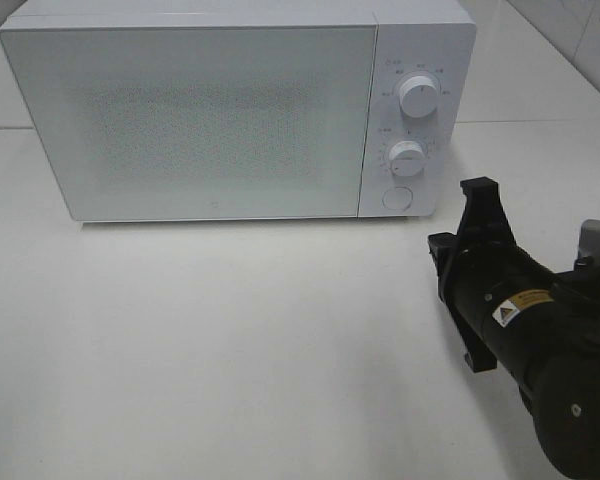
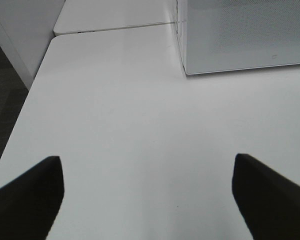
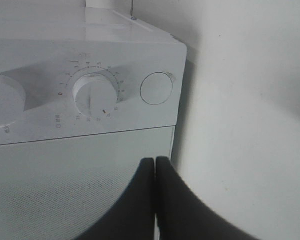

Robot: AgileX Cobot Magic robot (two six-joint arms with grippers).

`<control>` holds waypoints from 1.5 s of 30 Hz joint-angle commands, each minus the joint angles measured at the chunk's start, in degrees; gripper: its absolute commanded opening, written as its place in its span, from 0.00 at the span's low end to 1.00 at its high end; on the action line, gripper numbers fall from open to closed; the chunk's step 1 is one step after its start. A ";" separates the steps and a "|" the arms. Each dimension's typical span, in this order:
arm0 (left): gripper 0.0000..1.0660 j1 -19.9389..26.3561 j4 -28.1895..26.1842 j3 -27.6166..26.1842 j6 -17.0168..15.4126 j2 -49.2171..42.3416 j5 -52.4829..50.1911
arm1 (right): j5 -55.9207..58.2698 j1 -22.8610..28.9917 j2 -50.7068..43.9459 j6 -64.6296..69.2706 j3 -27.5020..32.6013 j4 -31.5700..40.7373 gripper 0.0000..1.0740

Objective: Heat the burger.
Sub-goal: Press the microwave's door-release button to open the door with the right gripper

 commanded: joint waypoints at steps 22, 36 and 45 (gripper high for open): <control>0.79 0.17 0.11 0.23 -0.40 -1.20 -0.46 | 11.63 -11.52 9.85 -1.26 -17.76 -5.10 0.00; 0.79 0.17 0.11 0.23 -0.40 -1.20 -0.46 | 13.41 -13.24 15.53 -0.69 -24.64 -3.61 0.00; 0.79 0.17 0.11 0.23 -0.40 -1.20 -0.46 | 13.58 -13.24 17.99 -1.49 -28.02 -2.46 0.00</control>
